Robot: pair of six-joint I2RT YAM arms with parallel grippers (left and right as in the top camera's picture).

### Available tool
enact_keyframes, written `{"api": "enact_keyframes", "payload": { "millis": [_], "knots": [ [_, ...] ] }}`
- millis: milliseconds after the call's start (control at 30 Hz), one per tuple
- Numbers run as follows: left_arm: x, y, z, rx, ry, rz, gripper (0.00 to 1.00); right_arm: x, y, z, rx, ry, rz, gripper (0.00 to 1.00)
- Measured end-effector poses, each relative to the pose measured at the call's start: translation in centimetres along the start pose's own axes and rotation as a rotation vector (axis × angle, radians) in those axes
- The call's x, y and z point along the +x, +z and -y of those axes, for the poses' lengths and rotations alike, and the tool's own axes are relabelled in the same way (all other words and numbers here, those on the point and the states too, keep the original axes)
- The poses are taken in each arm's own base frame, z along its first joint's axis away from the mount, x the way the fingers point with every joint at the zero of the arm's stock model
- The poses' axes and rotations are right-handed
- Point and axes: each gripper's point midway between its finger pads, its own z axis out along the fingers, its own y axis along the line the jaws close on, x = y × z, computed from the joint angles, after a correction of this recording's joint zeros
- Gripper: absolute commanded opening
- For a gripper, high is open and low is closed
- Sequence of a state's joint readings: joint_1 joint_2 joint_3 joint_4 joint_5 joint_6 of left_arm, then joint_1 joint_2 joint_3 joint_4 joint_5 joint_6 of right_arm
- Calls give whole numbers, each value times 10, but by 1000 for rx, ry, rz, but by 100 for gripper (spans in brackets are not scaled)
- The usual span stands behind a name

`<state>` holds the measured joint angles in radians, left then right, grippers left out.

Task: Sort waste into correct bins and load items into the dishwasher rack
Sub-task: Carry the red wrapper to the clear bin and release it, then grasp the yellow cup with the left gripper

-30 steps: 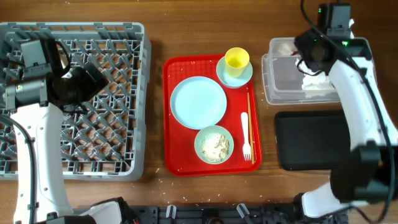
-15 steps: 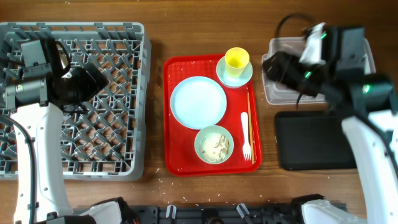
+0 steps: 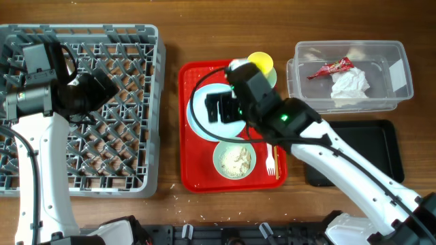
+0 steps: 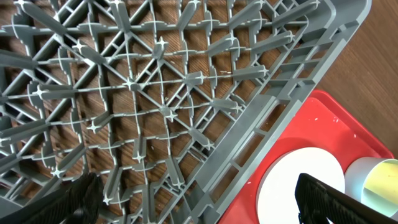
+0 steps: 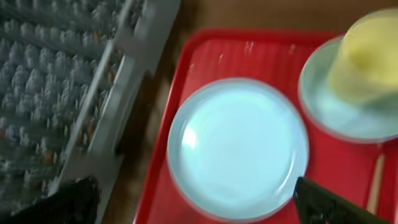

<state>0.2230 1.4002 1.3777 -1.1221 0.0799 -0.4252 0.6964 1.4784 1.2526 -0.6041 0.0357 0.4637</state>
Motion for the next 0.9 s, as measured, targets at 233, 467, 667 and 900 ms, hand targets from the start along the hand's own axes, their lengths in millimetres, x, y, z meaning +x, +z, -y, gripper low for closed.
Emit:
{"api": "enact_keyframes", "payload": {
  "millis": [233,467,667,900],
  "knots": [
    [0,0,0,0,0,1,100,-36,-20,66,4,62,-51,100],
    [0,0,0,0,0,0,100,-58,-62,184,221,371,61,100],
    [0,0,0,0,0,1,100,-25,-120,290,507,620,72,100],
    [27,-14,67,374,27,-162,100,-23,-126,301,534,642,82,100]
  ]
}}
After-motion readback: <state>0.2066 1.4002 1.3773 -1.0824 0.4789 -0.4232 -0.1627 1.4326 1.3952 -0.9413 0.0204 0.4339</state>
